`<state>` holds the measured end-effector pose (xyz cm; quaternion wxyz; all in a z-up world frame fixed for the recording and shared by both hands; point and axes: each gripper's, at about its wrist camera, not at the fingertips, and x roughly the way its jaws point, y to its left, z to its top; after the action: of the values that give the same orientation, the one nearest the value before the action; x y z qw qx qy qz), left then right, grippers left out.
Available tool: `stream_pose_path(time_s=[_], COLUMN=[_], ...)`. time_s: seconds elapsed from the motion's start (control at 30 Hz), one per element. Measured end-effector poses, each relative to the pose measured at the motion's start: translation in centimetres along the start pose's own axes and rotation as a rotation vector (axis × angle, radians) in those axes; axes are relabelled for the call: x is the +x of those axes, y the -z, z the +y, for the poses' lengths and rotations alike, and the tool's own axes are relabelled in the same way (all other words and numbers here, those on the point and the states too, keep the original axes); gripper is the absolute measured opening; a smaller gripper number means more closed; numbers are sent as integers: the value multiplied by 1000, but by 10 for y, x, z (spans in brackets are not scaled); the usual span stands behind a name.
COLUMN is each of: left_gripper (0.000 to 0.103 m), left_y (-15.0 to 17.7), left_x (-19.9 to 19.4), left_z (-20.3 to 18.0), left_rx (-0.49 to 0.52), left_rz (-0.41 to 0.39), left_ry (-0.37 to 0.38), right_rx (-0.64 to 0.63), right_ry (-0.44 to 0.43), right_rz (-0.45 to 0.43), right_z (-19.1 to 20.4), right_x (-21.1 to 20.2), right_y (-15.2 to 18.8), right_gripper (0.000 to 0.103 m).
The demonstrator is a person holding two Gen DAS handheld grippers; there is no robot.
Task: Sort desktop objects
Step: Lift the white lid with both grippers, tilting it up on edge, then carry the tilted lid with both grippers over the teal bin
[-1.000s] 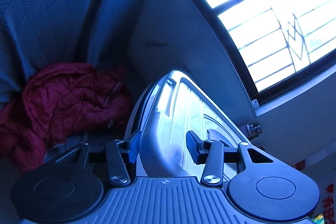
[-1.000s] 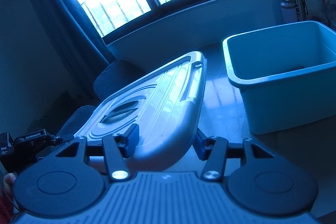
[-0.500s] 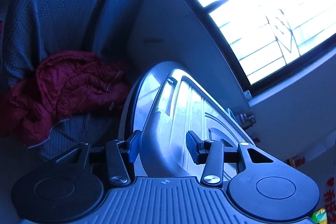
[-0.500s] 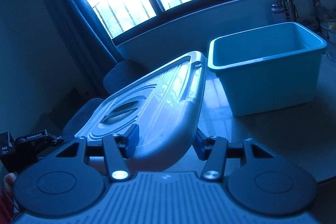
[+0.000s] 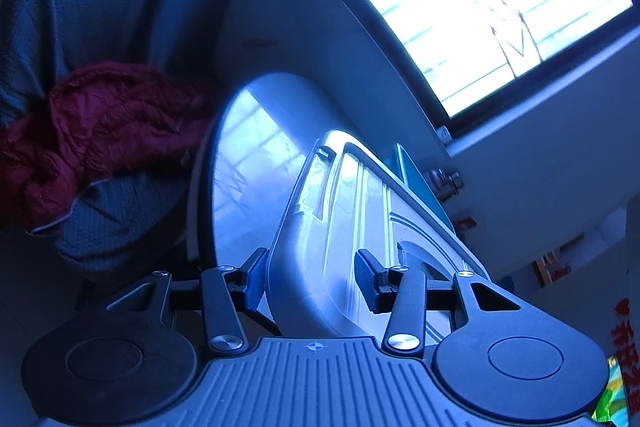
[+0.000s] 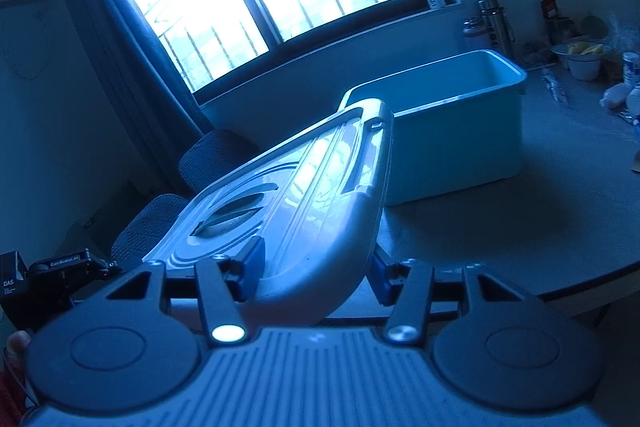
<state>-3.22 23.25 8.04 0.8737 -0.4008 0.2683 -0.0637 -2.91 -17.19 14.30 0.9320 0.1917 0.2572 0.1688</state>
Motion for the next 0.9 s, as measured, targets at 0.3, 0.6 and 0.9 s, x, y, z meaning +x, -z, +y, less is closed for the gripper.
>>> stream_pose_path(time_s=[0.3,0.6,0.9], left_gripper=[47,47,47], left_y=[21,28,11], left_x=[24,45,47], left_z=[-36,-66,-76], left_rx=[43,82,111], left_rz=[47,82,107], left_ry=[33,52,76], right_rx=[41,85,121], right_ry=[42,74,95], right_rz=[-49,-78,-99], right_z=[-37,-62,-57], right_x=[-33,-41,-43], right_y=[0,-6,-4], right_gripper=[54,54,54])
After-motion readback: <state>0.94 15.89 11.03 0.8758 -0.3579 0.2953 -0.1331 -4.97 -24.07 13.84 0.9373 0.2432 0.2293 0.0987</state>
